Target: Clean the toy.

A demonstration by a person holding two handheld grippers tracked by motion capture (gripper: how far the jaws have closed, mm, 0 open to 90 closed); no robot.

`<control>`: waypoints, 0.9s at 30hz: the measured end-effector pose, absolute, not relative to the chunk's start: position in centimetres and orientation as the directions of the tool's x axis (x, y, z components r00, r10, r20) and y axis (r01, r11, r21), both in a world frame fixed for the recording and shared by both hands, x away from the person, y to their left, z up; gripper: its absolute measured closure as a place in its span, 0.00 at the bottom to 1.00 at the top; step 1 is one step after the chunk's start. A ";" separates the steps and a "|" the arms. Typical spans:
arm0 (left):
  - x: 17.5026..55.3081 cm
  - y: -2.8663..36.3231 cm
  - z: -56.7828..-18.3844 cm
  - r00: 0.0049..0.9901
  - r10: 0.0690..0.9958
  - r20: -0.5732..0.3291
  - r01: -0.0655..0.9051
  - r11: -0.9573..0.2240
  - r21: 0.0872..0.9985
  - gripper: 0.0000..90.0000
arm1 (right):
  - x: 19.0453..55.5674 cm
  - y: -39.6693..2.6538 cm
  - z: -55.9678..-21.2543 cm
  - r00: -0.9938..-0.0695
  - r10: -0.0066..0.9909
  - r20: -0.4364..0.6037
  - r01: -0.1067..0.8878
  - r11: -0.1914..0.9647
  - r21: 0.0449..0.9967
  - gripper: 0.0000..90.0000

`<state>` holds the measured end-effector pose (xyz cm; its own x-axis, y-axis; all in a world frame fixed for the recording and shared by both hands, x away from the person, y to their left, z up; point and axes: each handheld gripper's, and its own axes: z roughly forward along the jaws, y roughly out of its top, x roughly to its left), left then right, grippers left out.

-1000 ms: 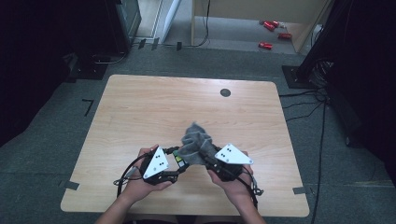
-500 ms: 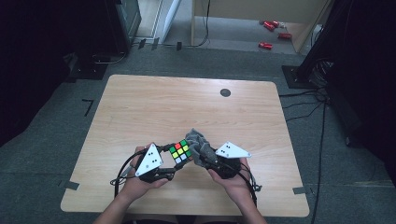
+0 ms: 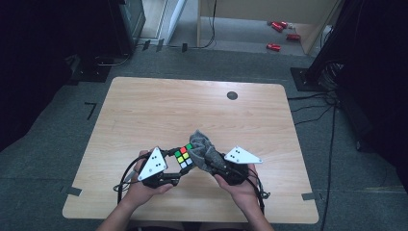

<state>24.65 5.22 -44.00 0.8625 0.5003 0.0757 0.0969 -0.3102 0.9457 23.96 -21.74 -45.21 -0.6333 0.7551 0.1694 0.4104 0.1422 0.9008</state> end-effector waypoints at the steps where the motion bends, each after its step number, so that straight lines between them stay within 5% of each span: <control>1: 24.7 5.3 -44.0 0.861 0.503 0.073 0.098 -0.306 0.947 0.39 | 24.1 -21.8 -45.4 -0.625 0.762 0.170 0.426 0.151 0.892 0.71; 10: 24.9 5.0 -44.8 0.872 0.485 0.069 0.109 -0.330 0.938 0.39 | 22.6 -21.4 -42.8 -0.659 0.742 0.125 0.300 0.106 0.948 0.71; 17: 25.2 6.2 -44.0 0.863 0.506 0.013 0.129 -0.246 0.961 0.39 | 24.0 -21.6 -45.4 -0.633 0.755 0.172 0.412 0.140 0.900 0.71; 27: 25.5 6.9 -43.7 0.829 0.549 -0.105 0.200 -0.116 0.973 0.39 | 23.1 -19.2 -46.1 -0.651 0.724 0.228 0.433 0.107 0.895 0.72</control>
